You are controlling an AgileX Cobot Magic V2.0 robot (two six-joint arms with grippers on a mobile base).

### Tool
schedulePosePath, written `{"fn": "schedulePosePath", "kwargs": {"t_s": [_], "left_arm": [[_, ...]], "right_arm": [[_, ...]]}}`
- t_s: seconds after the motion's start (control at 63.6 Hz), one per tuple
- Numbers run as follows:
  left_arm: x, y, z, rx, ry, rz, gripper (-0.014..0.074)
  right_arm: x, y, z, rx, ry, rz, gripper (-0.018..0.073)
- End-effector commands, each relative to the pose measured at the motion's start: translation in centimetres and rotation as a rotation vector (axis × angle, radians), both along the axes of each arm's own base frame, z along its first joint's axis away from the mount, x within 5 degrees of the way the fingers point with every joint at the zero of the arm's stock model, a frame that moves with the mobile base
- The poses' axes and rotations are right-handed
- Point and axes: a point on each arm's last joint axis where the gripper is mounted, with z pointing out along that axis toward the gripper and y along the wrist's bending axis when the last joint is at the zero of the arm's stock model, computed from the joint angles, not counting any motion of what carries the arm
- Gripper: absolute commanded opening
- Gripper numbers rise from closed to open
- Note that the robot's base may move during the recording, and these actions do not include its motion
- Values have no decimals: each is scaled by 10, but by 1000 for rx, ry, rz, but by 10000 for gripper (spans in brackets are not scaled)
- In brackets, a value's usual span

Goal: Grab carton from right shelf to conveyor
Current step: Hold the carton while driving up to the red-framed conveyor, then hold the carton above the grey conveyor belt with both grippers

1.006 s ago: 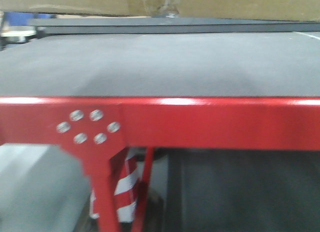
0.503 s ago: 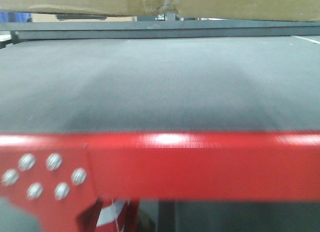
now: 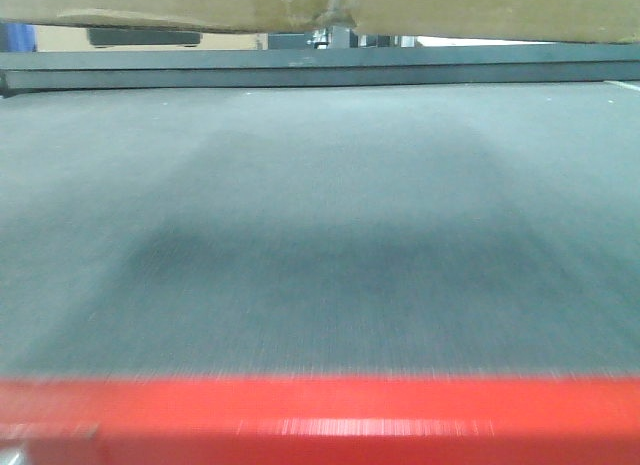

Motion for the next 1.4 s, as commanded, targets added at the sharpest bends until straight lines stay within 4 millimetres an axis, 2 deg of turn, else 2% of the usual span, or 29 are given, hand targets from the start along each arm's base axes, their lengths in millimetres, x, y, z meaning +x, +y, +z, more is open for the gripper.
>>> {"fn": "schedulePosePath", "kwargs": {"t_s": [0.0, 1.383], "left_arm": [[-9, -12, 12, -94, -61, -99, -18], [-9, -12, 12, -94, -61, -99, -18]], "right_arm": [[-2, 8, 9, 84, -63, 56, -70], [-2, 8, 9, 84, -63, 56, -70]]}}
